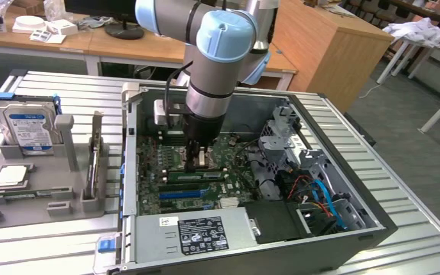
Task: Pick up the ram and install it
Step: 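Press down the ram until it locks into place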
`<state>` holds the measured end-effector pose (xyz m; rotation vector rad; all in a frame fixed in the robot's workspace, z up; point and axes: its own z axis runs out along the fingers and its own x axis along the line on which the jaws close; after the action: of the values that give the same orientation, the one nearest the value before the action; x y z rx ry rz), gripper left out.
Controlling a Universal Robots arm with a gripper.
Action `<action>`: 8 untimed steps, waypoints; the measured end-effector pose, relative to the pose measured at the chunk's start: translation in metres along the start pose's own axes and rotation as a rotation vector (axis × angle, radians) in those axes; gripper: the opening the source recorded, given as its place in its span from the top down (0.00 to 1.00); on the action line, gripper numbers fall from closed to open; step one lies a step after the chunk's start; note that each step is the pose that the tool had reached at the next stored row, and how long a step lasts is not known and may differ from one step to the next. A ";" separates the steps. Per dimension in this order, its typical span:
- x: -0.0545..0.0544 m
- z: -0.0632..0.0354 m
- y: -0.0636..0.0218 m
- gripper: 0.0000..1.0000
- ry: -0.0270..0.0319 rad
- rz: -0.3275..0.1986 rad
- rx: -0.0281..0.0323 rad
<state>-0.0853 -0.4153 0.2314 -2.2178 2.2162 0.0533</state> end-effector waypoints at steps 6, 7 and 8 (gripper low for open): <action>0.000 0.0013 -0.0001 0.89 -0.0005 0.000 0.0003; 0.000 0.0015 0.0000 0.89 -0.0001 0.000 0.0001; 0.000 0.0018 0.0000 0.89 -0.0001 0.000 0.0001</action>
<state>-0.0853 -0.4153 0.2296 -2.2177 2.2161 0.0533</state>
